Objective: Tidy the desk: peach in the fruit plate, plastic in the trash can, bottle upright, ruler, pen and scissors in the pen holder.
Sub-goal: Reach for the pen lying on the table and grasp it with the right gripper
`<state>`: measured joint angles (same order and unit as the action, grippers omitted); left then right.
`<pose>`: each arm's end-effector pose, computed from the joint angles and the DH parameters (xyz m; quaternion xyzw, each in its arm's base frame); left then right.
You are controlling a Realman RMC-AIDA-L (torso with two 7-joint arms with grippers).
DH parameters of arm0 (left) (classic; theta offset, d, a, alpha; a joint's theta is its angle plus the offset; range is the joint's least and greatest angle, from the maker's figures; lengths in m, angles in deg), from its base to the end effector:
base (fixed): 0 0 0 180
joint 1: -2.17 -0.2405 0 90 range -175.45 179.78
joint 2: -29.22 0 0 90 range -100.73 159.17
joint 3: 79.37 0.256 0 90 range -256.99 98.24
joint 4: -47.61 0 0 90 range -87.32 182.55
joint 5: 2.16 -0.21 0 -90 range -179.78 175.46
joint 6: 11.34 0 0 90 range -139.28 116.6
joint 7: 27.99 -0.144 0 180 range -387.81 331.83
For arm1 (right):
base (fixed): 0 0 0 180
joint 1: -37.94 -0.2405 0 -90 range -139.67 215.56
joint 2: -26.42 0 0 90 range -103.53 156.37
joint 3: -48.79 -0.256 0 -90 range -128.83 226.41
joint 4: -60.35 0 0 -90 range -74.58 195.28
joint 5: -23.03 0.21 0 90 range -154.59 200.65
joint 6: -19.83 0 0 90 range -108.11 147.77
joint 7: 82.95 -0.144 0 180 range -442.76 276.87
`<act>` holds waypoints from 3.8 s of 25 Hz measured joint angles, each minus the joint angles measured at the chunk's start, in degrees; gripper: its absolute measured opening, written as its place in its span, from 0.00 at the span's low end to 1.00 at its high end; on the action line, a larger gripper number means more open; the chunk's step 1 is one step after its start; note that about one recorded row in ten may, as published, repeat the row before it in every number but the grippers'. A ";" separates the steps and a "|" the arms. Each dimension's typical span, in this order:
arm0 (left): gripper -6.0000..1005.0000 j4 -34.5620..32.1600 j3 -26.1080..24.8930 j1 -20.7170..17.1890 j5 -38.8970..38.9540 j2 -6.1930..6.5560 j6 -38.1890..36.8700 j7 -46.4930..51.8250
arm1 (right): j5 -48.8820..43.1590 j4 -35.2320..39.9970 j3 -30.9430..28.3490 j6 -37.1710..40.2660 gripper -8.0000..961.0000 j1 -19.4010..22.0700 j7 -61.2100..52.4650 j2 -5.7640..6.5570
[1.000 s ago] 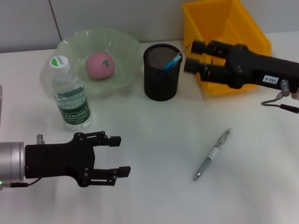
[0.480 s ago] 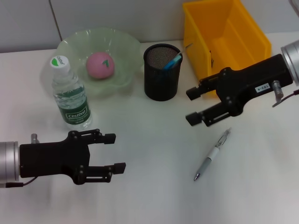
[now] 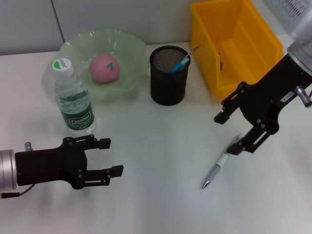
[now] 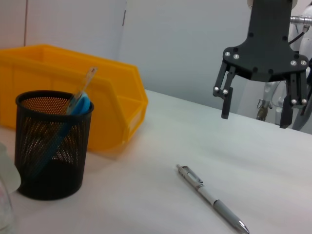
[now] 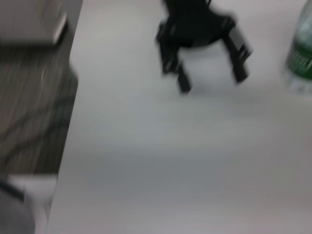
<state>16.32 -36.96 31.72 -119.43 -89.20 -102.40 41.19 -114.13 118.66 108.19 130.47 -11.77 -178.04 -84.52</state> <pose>-0.2739 0.3037 -0.0246 -0.9585 -0.1669 -0.2175 0.0777 0.1571 0.3687 0.0551 0.9920 -0.0033 0.1126 0.0576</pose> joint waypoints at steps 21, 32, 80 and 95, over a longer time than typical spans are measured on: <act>0.80 -0.04 0.64 -0.66 -0.01 -0.07 2.82 0.12 | -13.96 5.98 16.09 -3.37 0.79 -3.24 11.09 -5.30; 0.80 0.18 0.37 -2.27 1.63 -0.21 3.01 0.10 | -13.84 6.97 24.51 -4.35 0.79 -2.82 13.47 -6.09; 0.80 0.80 0.63 -2.49 4.60 -0.29 4.88 0.37 | -14.72 -4.81 34.29 -20.71 0.79 -2.84 22.41 -7.19; 0.80 0.79 0.74 -2.56 4.60 -0.28 5.20 0.57 | -14.72 -5.76 35.01 -22.14 0.59 -2.92 22.41 -7.36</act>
<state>17.11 -36.22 29.17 -114.83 -89.48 -97.20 41.76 -128.85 112.90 143.20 108.34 -14.69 -155.63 -91.88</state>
